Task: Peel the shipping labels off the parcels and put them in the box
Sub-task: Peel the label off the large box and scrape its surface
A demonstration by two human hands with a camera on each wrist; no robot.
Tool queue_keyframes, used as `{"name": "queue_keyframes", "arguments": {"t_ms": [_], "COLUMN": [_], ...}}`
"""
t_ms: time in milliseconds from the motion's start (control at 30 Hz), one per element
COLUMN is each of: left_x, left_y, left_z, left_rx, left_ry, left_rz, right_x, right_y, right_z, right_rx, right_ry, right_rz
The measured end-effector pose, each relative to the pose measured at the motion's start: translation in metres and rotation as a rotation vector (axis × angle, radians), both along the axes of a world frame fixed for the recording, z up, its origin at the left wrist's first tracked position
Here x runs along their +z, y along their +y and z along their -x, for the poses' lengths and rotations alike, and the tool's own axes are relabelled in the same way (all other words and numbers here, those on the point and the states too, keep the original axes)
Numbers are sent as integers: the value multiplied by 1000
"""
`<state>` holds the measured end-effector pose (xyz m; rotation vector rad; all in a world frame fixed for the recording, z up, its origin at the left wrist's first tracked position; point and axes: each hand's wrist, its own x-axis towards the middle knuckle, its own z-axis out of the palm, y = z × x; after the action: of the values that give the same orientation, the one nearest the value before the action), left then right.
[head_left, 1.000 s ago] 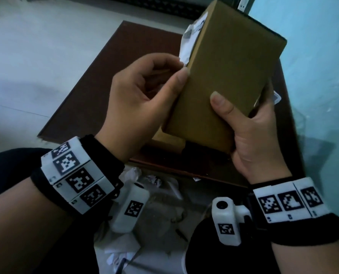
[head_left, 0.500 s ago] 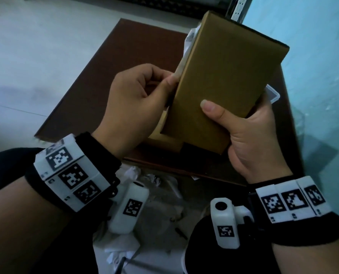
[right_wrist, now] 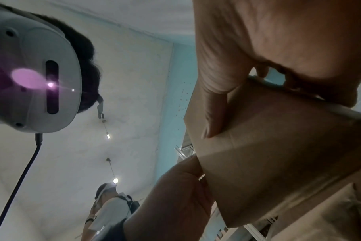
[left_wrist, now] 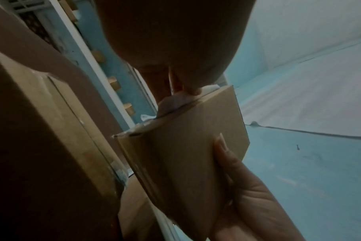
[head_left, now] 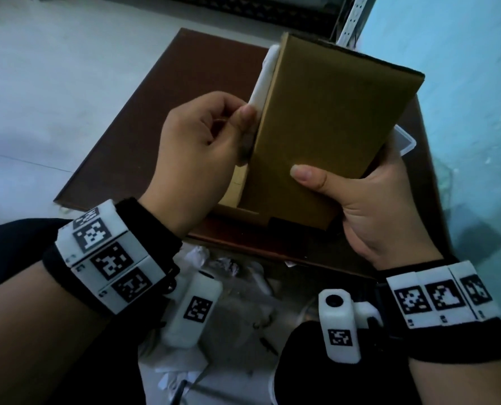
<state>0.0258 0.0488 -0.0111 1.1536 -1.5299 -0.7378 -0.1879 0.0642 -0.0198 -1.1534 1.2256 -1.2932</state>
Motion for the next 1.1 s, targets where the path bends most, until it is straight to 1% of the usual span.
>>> {"name": "queue_keyframes", "arguments": {"t_ms": [133,200,233,300,367,400,467,533,600,667,767,867,933,1033,1100], "left_x": [-2,0,1,3,3,3,3,4,3,3,4,8,10,10,8], "left_y": [1,0,0,-1,-3,-4,-4,-4,-4,-3,-2,0,2,2,1], "left_z": [0,1,1,-1,-1,-2,-2,-3,-5,-7,-8,-5,-5,-6,-8], "left_rx": [25,36,31,28,53,72,98,84,60,26,-25,-118,-135,-53,-27], "left_ry": [83,129,112,15,-24,-39,-93,-124,-75,22,130,169,140,76,37], "left_rz": [-101,-107,-71,48,125,165,231,251,215,147,116,157,206,236,257], "right_x": [0,0,-1,-1,-2,-1,1,4,5,6,5,2,1,-2,-3], "right_y": [-2,-1,0,3,5,6,7,7,6,5,5,6,6,6,8], "right_z": [3,4,3,1,-4,-7,-10,-8,-6,-3,-1,0,0,-1,-3], "right_rx": [-16,3,15,39,40,39,44,46,51,73,96,94,100,38,12], "right_ry": [-27,-18,2,56,77,57,-68,-127,-130,-132,-95,-68,-43,40,100], "right_rz": [-1,-11,-18,-36,-32,-21,-5,-8,-1,20,80,132,141,193,232]}}
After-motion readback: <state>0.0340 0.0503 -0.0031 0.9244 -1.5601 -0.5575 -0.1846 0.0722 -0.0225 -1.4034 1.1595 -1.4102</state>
